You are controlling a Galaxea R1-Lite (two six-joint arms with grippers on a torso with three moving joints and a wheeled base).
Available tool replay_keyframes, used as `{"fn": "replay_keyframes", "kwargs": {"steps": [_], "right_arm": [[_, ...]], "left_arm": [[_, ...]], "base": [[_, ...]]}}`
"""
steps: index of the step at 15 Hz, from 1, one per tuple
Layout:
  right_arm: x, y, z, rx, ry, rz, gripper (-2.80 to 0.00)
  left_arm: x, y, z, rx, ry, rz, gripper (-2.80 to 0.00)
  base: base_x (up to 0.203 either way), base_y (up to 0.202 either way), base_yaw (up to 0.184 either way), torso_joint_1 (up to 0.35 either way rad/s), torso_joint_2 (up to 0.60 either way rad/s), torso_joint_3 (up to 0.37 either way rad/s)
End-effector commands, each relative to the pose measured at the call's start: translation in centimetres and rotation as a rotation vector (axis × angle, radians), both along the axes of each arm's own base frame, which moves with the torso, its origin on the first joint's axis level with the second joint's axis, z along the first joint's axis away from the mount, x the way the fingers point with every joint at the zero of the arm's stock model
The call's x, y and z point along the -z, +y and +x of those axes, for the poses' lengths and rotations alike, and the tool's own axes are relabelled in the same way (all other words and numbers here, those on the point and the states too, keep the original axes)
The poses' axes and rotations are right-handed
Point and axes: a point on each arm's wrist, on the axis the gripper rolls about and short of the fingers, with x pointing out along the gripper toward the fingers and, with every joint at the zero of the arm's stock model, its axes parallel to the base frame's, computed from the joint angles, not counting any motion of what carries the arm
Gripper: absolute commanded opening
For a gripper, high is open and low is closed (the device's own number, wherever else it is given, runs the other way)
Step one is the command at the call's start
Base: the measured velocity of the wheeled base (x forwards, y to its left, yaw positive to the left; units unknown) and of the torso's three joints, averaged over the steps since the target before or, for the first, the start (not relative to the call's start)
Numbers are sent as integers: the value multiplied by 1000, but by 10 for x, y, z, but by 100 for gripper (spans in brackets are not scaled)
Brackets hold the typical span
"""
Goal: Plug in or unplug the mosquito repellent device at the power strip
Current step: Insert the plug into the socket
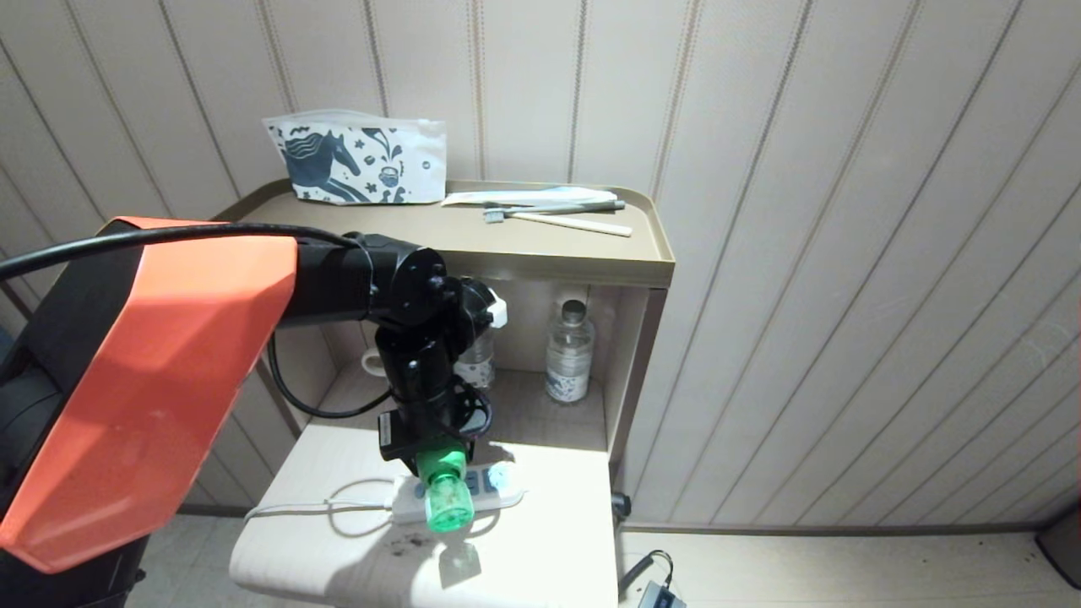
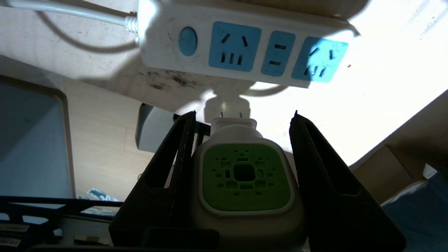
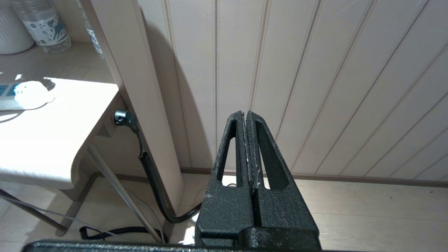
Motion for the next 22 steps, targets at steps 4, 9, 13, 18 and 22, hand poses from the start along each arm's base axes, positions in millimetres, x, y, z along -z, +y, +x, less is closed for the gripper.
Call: {"fn": "replay_keyframes", "kwargs": {"steps": [4,9,13,18,22], "right_arm": [[0,0,0,-1,-1,0,-280],[0,0,0,0,-1,0,-280],[0,0,0,0,-1,0,-280],[0,0,0,0,-1,0,-280],[0,0,0,0,-1,0,-280]], "left_arm": [[-3,1,-8,-6,20,5,-280],[1,1,-17,-13,44,11,-280],[9,0,-24,-12,37,6,-280],[21,-5,-15,-43,10,-1,-280],[29,-8,-9,-59,-26,24,-280]], "base": [[0,0,0,0,0,0],[0,0,0,0,0,0],[0,0,0,0,0,0],[0,0,0,0,-5,1],[0,0,0,0,0,0]]}}
